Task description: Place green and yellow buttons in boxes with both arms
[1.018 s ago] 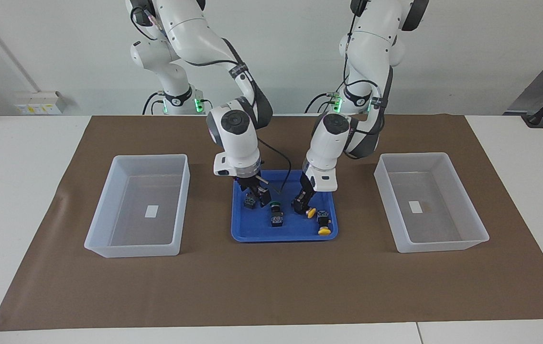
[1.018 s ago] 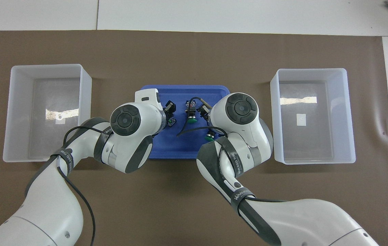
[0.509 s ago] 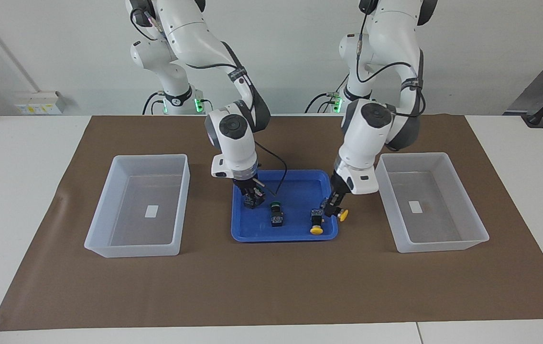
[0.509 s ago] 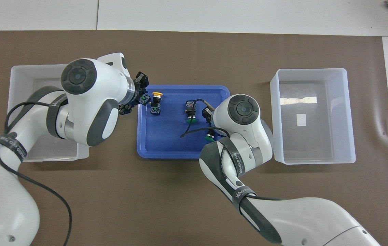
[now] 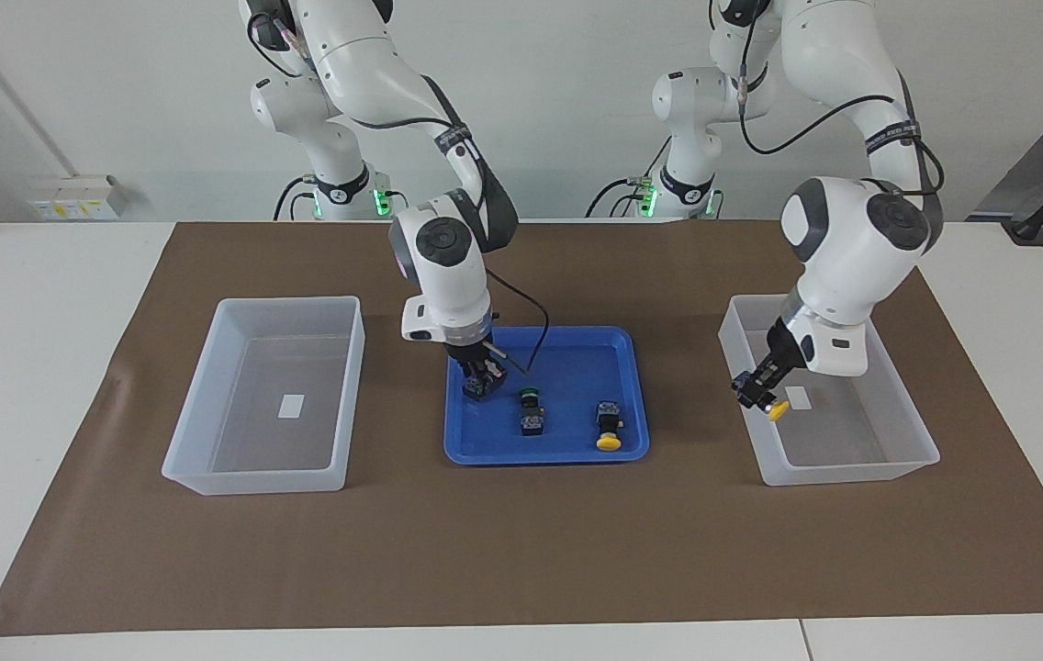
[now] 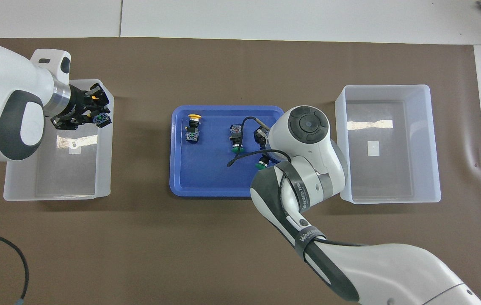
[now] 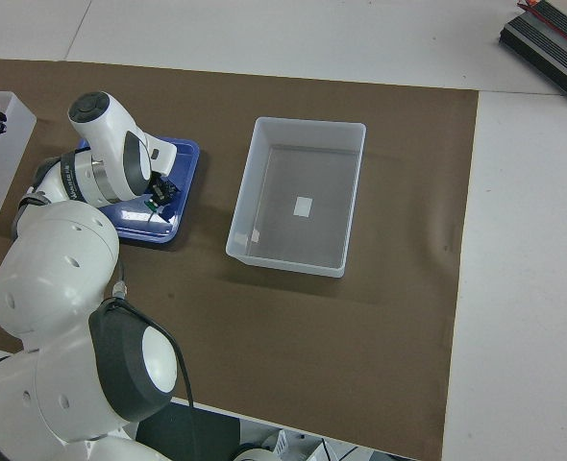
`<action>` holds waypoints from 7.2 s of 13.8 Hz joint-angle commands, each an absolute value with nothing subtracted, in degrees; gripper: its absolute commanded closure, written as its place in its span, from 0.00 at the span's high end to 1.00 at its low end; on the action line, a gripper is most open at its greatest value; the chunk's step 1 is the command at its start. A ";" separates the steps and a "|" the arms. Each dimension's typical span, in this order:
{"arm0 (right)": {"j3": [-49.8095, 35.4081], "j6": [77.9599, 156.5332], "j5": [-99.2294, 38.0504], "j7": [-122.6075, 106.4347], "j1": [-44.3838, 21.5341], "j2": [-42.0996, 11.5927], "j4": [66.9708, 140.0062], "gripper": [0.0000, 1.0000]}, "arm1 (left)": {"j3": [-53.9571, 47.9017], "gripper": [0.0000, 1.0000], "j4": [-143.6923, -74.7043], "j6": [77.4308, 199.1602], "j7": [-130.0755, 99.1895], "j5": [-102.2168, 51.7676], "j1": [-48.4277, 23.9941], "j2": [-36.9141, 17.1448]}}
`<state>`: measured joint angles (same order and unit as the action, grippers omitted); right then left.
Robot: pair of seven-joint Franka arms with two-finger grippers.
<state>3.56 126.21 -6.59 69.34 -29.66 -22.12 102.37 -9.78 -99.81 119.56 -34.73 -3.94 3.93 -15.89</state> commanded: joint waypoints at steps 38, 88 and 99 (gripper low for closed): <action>2.90 130.96 -14.94 18.11 -22.59 -13.27 107.40 1.00 | -9.76 0.86 -106.79 144.29 -19.34 -1.86 -16.08 -22.40; 3.60 131.47 -11.78 -32.43 -2.81 -7.20 123.56 0.00 | -9.41 1.00 -90.11 99.71 2.38 -1.49 11.18 -13.89; 3.78 128.77 -3.11 -9.02 -3.34 -6.33 116.21 1.00 | -9.67 1.00 -80.33 75.08 -6.42 -0.44 3.69 -6.43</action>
<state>4.28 131.92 -8.14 -17.55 -3.62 -7.97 119.13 -9.89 -81.50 79.29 -6.09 -1.32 4.02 -8.64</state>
